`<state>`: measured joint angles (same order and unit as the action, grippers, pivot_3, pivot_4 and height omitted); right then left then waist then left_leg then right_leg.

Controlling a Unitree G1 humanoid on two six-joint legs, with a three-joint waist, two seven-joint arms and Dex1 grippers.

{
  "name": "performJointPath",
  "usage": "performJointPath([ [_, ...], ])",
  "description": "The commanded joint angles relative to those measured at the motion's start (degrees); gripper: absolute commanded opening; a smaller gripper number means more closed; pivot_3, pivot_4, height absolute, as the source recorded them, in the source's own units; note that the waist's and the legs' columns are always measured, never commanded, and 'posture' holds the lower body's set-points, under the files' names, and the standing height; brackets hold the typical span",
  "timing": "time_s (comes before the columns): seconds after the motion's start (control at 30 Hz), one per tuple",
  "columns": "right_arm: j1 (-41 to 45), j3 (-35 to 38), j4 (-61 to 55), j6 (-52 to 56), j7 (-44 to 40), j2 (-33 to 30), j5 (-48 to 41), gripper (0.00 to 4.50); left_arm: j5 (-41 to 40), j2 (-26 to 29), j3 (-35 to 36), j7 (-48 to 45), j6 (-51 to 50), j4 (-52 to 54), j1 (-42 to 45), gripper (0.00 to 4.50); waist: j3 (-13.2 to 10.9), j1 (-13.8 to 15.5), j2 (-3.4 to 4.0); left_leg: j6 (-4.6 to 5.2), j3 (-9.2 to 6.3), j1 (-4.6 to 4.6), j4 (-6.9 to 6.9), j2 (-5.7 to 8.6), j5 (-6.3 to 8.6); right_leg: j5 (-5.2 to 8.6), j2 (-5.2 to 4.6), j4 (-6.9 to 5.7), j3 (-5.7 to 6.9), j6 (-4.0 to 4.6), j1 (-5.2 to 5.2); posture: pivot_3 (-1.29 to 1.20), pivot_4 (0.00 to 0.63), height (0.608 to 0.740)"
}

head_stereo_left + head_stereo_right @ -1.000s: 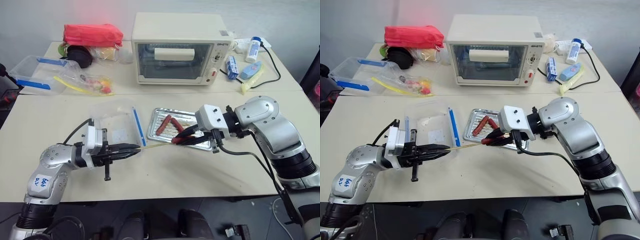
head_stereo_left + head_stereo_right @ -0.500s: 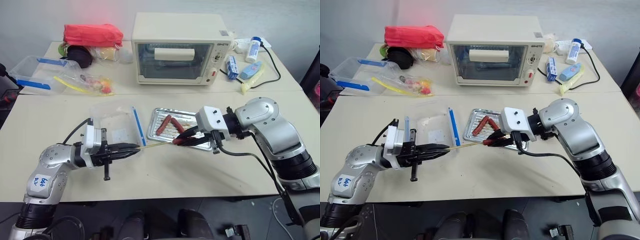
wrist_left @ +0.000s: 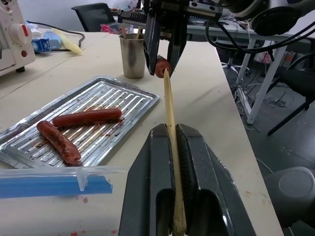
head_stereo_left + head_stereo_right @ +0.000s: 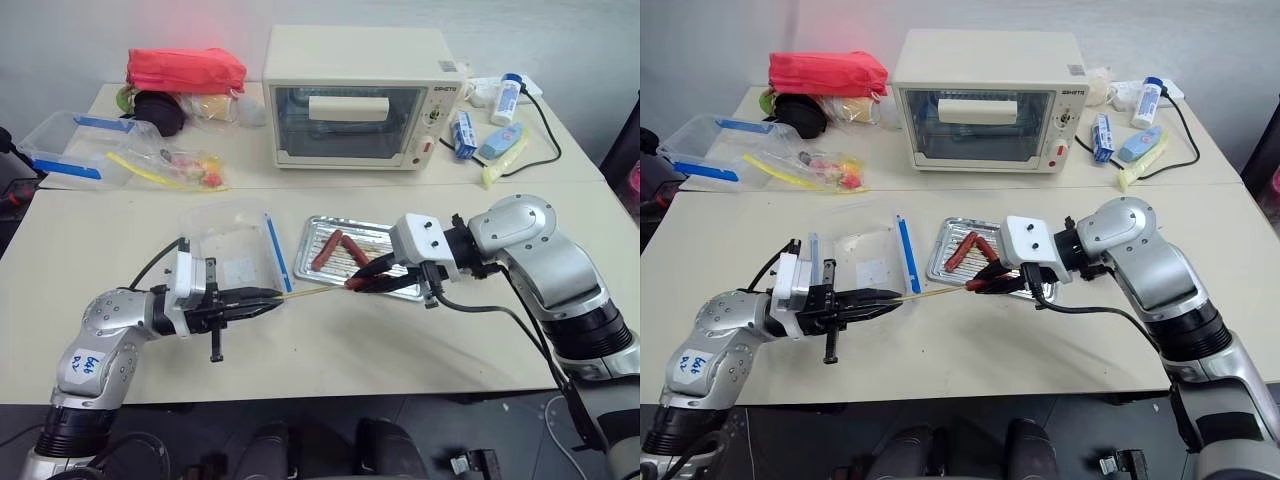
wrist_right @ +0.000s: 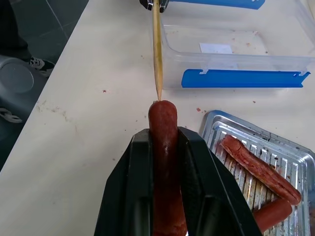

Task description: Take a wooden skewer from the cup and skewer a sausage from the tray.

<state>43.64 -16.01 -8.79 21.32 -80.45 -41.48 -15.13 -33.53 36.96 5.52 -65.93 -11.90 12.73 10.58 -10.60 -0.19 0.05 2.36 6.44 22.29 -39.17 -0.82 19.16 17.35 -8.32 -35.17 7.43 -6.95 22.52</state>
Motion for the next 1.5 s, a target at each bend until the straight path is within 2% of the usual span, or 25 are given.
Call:
performJointPath([
  [0.03, 1.28, -0.06, -1.39, -0.29, 0.0, 0.5, -0.31, 0.67, 0.66, -0.56, -0.45, 0.49, 1.08, 0.67, 0.91, 0.0, 0.0, -0.01, 0.0, 0.0, 0.0, 0.0, 0.0, 0.0, 0.0, 0.0, 0.0, 0.0, 0.0, 0.0, 0.0, 0.0, 0.15, 0.74],
  [0.4, 1.7, 0.03, -0.95, -0.68, -0.25, 0.66, 0.61, 0.67, 3.15, -0.98, -1.61, 1.15, 1.21, -0.93, 2.01, 0.0, 0.0, -0.01, 0.0, 0.0, 0.0, 0.0, -0.01, 0.0, 0.0, 0.0, 0.0, -0.02, 0.0, 0.0, 0.0, 0.0, 0.15, 0.74],
  [0.6, 2.52, -0.95, -1.5, -0.34, 0.07, 1.45, 1.79, 0.67, 3.82, -2.34, -5.12, 2.94, -1.17, 0.67, 4.59, 0.0, 0.0, 0.08, 0.0, 0.01, 0.01, 0.0, -0.03, 0.01, -0.01, 0.0, 0.0, -0.04, 0.0, 0.0, 0.0, 0.0, 0.15, 0.74],
  [1.07, 4.23, -2.76, -1.88, 0.52, 0.06, 4.14, 3.52, 0.67, 7.19, -8.99, -12.87, 9.47, -6.2, 3.47, 9.51, 0.0, 0.0, 0.09, 0.0, 0.02, -0.01, 0.0, -0.08, 0.03, -0.02, 0.0, 0.0, -0.16, 0.0, 0.0, 0.01, 0.0, 0.15, 0.74],
  [1.4, 3.84, -1.86, -0.16, -1.47, -0.95, 2.15, 3.78, 0.67, 8.54, -8.57, -11.56, 11.77, -6.19, 2.71, 9.38, 0.0, 0.0, 0.12, -0.01, 0.03, -0.01, 0.0, -0.1, 0.03, -0.02, 0.0, -0.01, -0.15, 0.0, 0.0, 0.0, 0.0, 0.15, 0.74],
  [1.5, 3.33, 0.38, -0.22, -1.37, -2.3, -0.43, 2.16, 0.67, 8.62, -8.06, -10.78, 11.86, -5.7, 2.63, 8.76, 0.0, 0.0, 0.15, -0.01, 0.03, -0.01, 0.0, -0.1, 0.03, -0.02, 0.0, -0.02, -0.15, 0.0, 0.0, 0.0, 0.0, 0.15, 0.74],
])
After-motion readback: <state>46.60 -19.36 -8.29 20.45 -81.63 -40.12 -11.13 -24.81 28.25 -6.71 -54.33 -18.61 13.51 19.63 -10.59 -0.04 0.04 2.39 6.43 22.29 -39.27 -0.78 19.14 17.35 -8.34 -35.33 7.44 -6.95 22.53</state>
